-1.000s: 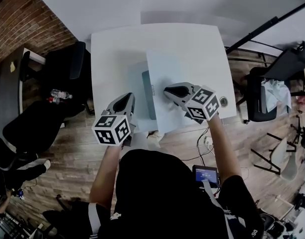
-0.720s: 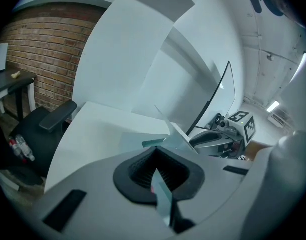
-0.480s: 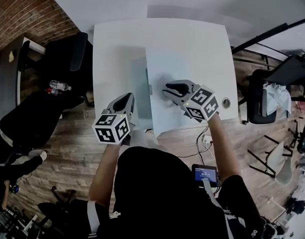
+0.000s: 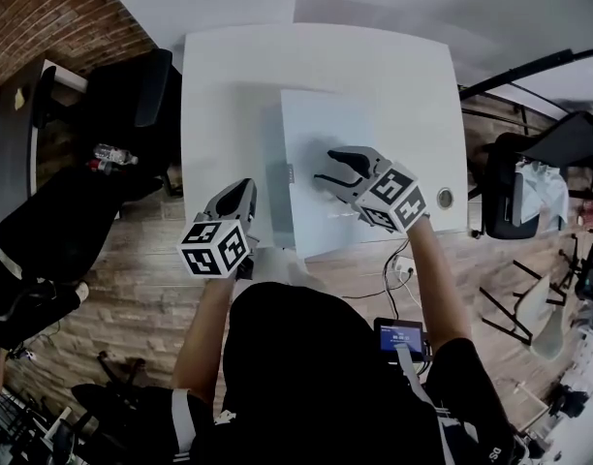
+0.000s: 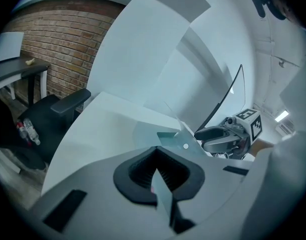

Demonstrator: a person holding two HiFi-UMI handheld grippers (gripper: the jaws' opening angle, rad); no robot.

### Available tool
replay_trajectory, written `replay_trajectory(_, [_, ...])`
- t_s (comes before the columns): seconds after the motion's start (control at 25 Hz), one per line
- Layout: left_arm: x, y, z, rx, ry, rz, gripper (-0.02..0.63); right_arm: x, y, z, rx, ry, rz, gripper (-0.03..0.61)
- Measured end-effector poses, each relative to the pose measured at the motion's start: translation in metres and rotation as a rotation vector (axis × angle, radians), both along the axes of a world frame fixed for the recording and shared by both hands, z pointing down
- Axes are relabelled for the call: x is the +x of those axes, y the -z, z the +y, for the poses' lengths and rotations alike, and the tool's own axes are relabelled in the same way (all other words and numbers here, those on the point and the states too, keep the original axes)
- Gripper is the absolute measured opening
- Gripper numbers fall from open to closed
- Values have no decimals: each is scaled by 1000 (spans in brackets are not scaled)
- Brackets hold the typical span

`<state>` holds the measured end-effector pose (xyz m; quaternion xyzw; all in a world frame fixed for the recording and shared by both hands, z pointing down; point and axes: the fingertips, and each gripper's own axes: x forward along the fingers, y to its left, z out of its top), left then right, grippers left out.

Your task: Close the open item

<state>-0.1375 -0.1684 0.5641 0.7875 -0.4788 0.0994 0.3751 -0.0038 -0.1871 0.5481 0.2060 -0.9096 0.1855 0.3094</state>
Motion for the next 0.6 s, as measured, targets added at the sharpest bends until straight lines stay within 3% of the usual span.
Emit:
replay_trajectory(0.2, [3,-12,0,-43,-22,35,11,-1,-7,-3,-38,-14,-11,250])
replay_trajectory(0.6, [19,-34,6,-135,-84,215,19,-7,-19,-4,-68,3,-18,250])
